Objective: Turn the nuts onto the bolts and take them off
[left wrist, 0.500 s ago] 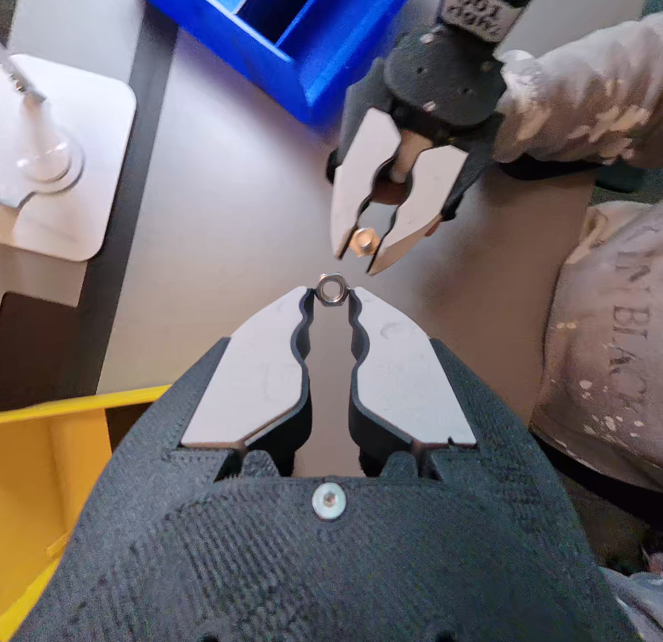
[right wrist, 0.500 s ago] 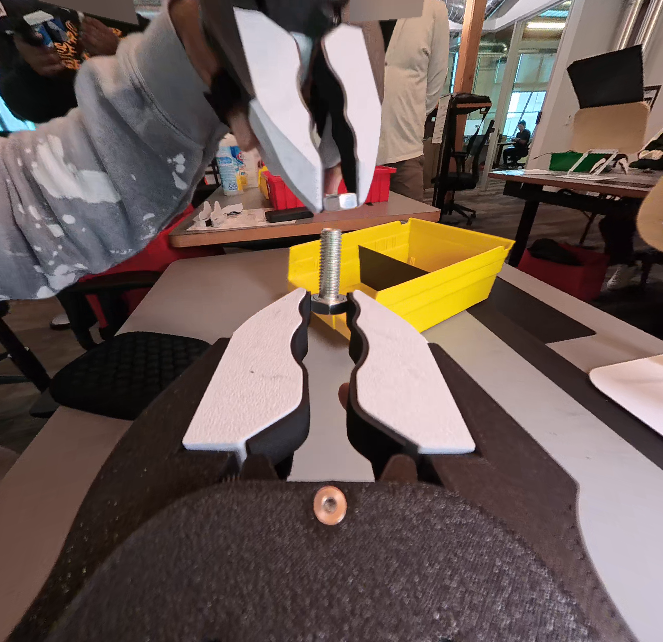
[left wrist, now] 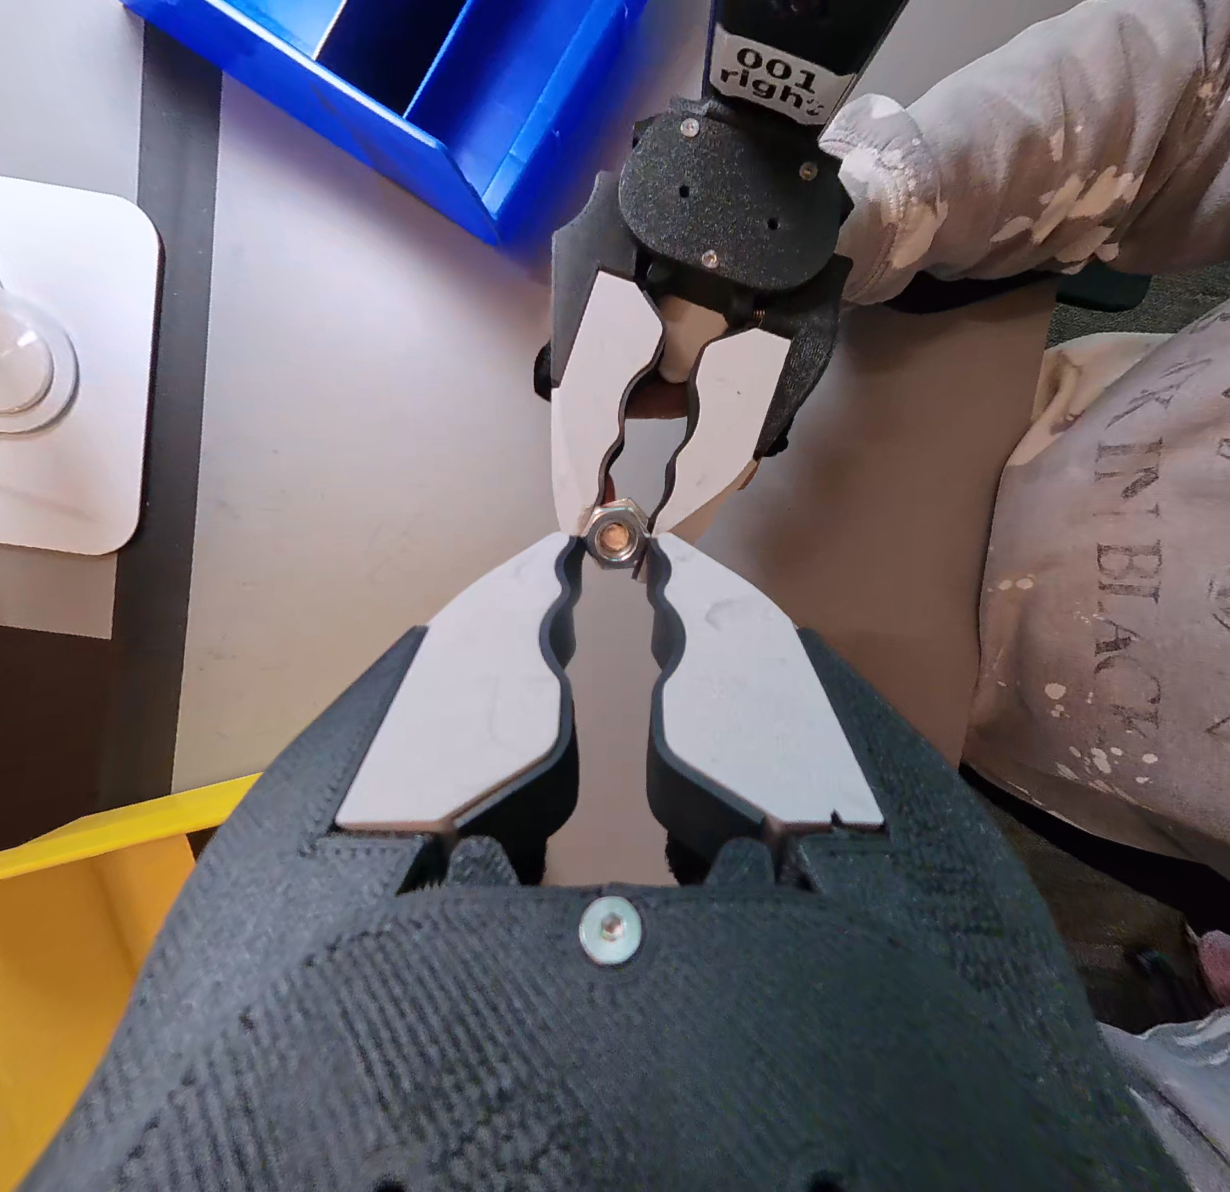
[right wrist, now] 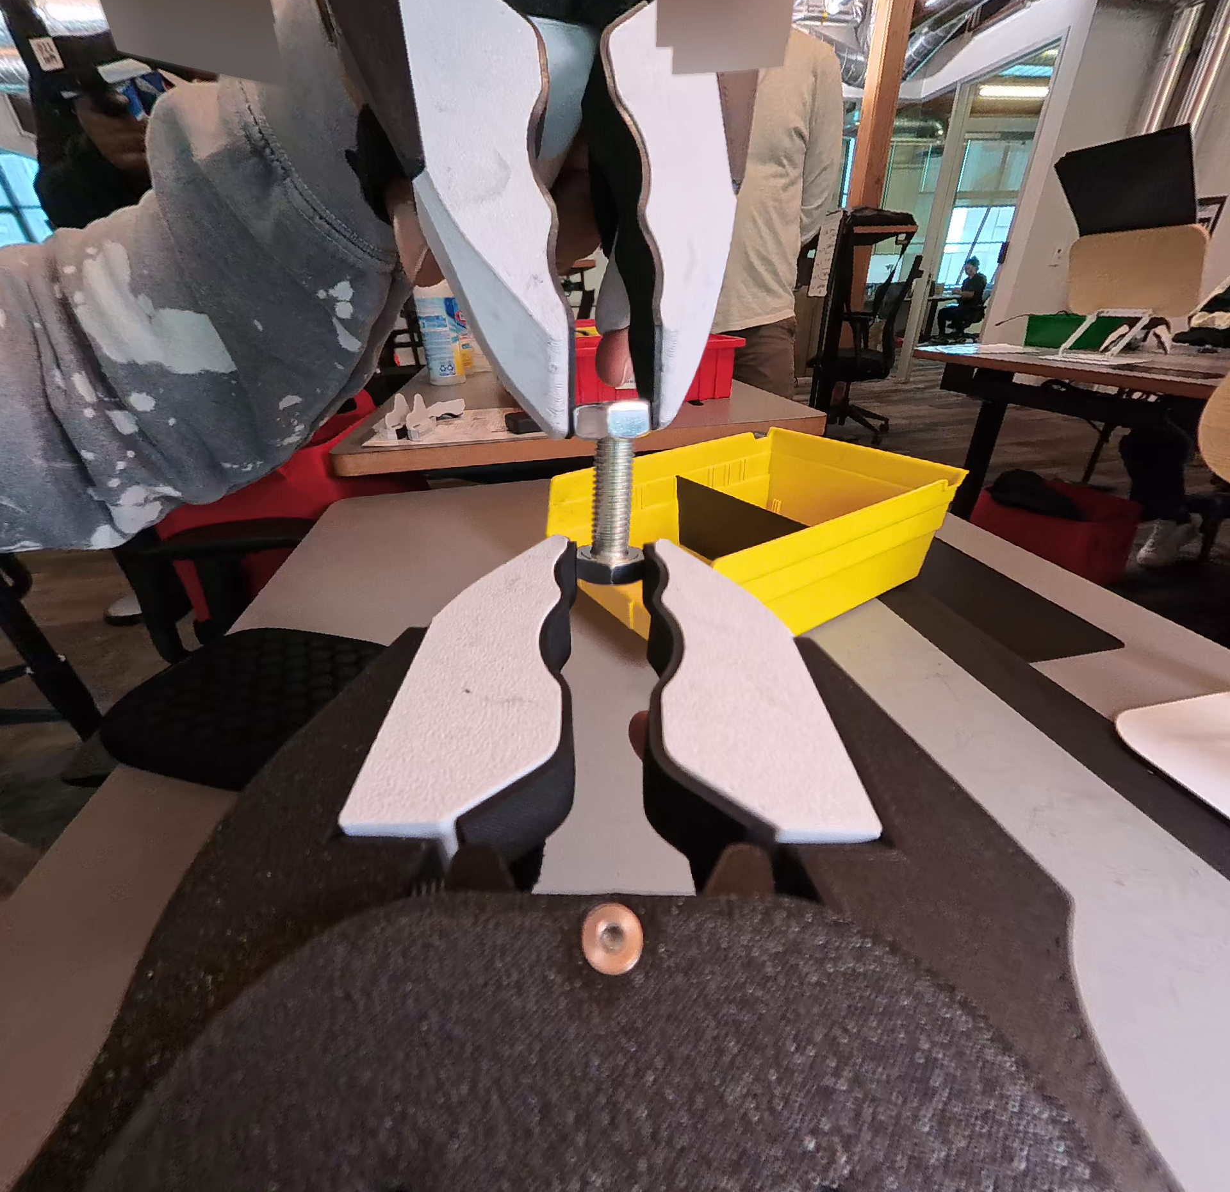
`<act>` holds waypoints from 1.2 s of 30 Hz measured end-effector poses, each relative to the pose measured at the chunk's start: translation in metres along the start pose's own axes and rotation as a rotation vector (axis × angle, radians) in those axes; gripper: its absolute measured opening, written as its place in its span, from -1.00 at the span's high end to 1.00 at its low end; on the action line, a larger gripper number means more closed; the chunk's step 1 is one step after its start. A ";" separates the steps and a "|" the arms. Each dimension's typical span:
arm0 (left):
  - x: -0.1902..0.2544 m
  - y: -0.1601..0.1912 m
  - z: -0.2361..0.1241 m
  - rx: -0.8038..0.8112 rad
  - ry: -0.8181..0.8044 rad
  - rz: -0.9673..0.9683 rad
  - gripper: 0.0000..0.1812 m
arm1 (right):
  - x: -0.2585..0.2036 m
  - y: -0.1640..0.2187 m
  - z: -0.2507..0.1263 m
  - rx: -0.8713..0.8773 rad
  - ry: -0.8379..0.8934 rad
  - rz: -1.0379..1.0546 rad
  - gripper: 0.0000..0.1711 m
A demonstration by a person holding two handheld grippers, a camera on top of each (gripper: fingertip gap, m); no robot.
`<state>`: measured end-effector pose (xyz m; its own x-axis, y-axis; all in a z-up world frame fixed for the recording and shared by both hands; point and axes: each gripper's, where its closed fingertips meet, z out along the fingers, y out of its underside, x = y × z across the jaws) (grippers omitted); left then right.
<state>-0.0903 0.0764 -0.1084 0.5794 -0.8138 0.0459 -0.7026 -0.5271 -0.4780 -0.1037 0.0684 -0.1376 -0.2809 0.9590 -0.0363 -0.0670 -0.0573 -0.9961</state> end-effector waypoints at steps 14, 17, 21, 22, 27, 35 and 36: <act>0.004 0.014 0.007 -0.096 0.021 0.007 0.78 | -0.002 0.015 0.007 -0.090 0.033 -0.073 0.79; 0.003 0.014 0.008 -0.078 0.016 0.006 0.78 | -0.002 0.016 0.008 -0.080 0.029 -0.057 0.78; 0.003 0.008 0.004 0.012 0.009 0.006 0.71 | -0.002 0.010 0.005 -0.033 0.019 -0.028 0.78; 0.004 0.005 0.002 0.051 0.008 0.007 0.69 | -0.001 0.009 0.005 -0.023 0.019 -0.024 0.78; 0.006 -0.012 -0.005 0.377 -0.008 -0.009 0.67 | 0.003 -0.001 -0.001 0.026 0.033 -0.013 0.78; 0.000 -0.031 -0.010 0.771 -0.053 -0.050 0.71 | 0.011 -0.014 -0.010 0.076 0.073 -0.011 0.78; 0.000 -0.033 -0.009 0.784 -0.054 -0.050 0.72 | 0.011 -0.015 -0.010 0.078 0.077 -0.013 0.78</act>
<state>-0.0709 0.0917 -0.0845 0.6361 -0.7700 0.0501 -0.1906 -0.2197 -0.9568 -0.0960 0.0829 -0.1236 -0.2058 0.9781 -0.0328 -0.1453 -0.0637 -0.9873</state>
